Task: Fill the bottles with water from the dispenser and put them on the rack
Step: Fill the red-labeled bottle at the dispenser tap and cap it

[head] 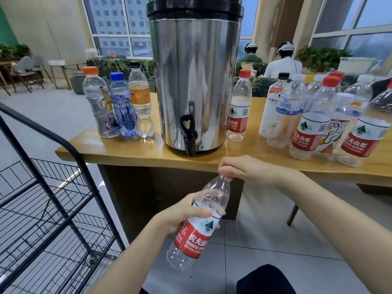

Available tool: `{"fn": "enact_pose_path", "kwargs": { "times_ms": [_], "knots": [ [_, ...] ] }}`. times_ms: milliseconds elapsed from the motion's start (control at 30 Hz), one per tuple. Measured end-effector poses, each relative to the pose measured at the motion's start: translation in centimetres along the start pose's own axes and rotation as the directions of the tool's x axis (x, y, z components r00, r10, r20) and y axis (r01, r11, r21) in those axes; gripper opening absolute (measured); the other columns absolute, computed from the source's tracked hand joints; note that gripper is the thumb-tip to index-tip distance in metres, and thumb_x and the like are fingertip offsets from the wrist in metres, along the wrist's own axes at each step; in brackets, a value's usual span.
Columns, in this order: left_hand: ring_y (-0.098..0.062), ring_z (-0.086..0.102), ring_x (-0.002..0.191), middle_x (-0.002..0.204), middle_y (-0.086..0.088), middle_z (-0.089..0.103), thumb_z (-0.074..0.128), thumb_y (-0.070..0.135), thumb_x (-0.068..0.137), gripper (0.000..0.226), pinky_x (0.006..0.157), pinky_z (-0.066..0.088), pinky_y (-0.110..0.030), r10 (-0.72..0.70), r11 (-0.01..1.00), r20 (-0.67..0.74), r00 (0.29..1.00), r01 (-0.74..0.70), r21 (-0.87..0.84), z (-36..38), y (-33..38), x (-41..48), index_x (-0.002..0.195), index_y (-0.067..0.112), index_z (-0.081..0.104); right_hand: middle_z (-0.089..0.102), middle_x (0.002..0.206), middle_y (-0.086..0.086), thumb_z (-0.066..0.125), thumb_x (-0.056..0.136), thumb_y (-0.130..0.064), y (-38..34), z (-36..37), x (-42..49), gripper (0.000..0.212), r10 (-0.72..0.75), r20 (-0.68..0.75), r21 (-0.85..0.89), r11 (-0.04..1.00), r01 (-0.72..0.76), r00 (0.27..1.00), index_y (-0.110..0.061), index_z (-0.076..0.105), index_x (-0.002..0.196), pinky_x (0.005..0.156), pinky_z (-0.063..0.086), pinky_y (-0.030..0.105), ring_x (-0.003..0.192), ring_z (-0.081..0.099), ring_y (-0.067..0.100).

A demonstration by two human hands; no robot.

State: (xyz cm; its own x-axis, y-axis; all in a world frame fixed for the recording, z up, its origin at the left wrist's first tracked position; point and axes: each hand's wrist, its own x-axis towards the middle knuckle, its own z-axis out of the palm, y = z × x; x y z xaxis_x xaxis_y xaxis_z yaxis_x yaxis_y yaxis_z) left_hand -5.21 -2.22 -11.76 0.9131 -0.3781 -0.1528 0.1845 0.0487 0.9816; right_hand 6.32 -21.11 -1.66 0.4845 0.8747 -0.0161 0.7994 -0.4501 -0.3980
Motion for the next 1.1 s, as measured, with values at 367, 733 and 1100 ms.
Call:
{"fn": "enact_pose_path", "kwargs": {
  "times_ms": [367, 733, 1100],
  "knots": [
    [0.000, 0.060, 0.103, 0.113, 0.023, 0.059, 0.084, 0.035, 0.072, 0.075, 0.083, 0.050, -0.012, 0.329, 0.771, -0.384, 0.863, -0.011, 0.636, 0.8, 0.5, 1.1, 0.134, 0.041, 0.041, 0.070, 0.088, -0.002, 0.061, 0.093, -0.031, 0.1, -1.2, -0.6, 0.017, 0.210, -0.032, 0.242, 0.950, -0.196, 0.977, -0.017, 0.067, 0.102, 0.064, 0.052, 0.016, 0.071, 0.067, 0.005],
    [-0.018, 0.070, 0.103, 0.120, 0.000, 0.066, 0.070, 0.041, 0.083, 0.053, 0.093, 0.056, -0.040, 0.021, 0.998, -0.427, 0.904, 0.008, 0.065, 0.5, -1.2, 0.7, 0.130, 0.034, 0.047, 0.064, 0.108, 0.008, 0.067, 0.089, -0.021, 6.5, -2.0, 1.6, 0.024, 0.465, -0.383, 0.030, 0.870, -0.492, 0.798, -0.012, 0.066, 0.111, 0.080, 0.040, 0.028, 0.091, 0.053, 0.018],
    [-0.014, 0.063, 0.103, 0.122, 0.003, 0.060, 0.082, 0.028, 0.077, 0.069, 0.081, 0.054, -0.028, 0.072, 0.987, -0.697, 0.714, 0.051, 0.155, -2.0, -1.1, 1.1, 0.134, 0.025, 0.044, 0.055, 0.121, 0.017, 0.063, 0.093, -0.024, 4.9, -1.5, 3.2, 0.039, 0.493, -0.556, 0.015, 0.811, -0.585, 0.669, -0.003, 0.058, 0.125, 0.091, 0.045, 0.042, 0.109, 0.056, 0.034]
  ]
}}
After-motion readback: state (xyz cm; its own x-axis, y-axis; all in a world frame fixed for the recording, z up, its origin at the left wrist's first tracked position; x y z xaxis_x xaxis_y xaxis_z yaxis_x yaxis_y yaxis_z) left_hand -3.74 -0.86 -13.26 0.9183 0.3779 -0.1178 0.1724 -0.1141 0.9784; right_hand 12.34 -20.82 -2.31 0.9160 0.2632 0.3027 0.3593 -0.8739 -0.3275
